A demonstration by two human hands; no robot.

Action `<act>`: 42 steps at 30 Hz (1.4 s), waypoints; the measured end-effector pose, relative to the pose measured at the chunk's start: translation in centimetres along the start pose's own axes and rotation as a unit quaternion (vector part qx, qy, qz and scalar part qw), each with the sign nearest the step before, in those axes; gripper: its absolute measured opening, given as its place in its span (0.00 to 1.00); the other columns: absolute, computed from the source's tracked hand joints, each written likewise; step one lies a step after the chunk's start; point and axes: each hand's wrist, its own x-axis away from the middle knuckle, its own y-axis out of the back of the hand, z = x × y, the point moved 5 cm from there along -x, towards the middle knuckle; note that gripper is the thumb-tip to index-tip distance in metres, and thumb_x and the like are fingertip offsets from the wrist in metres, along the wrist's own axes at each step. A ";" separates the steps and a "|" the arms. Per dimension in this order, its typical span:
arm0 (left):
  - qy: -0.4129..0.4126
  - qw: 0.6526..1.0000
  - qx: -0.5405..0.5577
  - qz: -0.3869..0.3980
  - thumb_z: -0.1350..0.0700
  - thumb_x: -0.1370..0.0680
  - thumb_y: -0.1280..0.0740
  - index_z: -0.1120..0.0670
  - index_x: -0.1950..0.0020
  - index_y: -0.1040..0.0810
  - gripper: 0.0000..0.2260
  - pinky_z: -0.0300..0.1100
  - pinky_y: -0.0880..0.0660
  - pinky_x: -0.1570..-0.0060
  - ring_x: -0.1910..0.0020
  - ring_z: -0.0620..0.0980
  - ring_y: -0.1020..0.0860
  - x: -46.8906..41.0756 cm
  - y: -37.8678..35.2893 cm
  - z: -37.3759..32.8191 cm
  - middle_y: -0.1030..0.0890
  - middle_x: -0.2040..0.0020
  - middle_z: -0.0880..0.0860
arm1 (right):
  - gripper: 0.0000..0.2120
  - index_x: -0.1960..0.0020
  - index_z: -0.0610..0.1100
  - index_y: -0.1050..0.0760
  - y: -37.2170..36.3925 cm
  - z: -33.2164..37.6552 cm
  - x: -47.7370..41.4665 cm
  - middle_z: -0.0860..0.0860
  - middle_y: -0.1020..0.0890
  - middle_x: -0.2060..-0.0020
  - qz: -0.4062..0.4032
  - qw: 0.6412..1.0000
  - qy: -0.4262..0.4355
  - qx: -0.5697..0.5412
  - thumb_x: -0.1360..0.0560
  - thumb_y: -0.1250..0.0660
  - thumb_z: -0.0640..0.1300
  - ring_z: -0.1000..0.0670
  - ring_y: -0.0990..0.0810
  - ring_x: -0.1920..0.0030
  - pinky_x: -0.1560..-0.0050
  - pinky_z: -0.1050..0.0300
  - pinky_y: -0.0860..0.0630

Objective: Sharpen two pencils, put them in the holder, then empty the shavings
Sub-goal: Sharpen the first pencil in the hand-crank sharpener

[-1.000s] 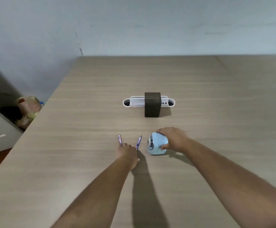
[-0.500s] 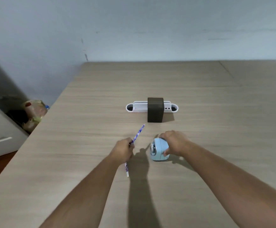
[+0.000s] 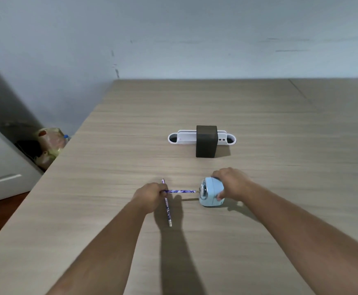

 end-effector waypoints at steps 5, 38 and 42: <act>-0.011 1.000 0.021 -0.011 0.58 0.22 0.42 0.51 0.52 0.22 0.09 0.45 0.31 0.54 0.56 0.53 0.28 -0.3 0.1 0.1 0.22 0.53 0.52 | 0.27 0.42 0.47 0.27 0.0 0.0 0.0 0.48 0.21 0.47 0.000 1.000 -0.001 -0.001 0.39 0.23 0.49 0.45 0.25 0.46 0.51 0.52 0.29; -0.058 0.989 -0.123 -0.052 0.44 0.22 0.43 0.43 0.43 0.27 0.11 0.51 0.38 0.43 0.40 0.51 0.27 -1.9 -1.1 -5.5 0.20 0.45 0.46 | 0.40 0.29 0.50 0.38 -1.4 -1.8 1.3 0.50 0.30 0.32 -0.036 0.995 -0.004 -0.091 0.37 0.25 0.55 0.46 0.32 0.33 0.34 0.50 0.35; -0.051 0.984 -0.112 -0.131 0.42 0.24 0.41 0.43 0.35 0.32 0.18 0.54 0.40 0.33 0.35 0.50 0.31 -1.4 0.7 -6.7 0.25 0.37 0.46 | 0.34 0.31 0.49 0.35 -3.8 -6.2 3.9 0.49 0.28 0.33 -0.060 0.979 -0.088 -0.176 0.32 0.31 0.60 0.47 0.31 0.34 0.33 0.50 0.34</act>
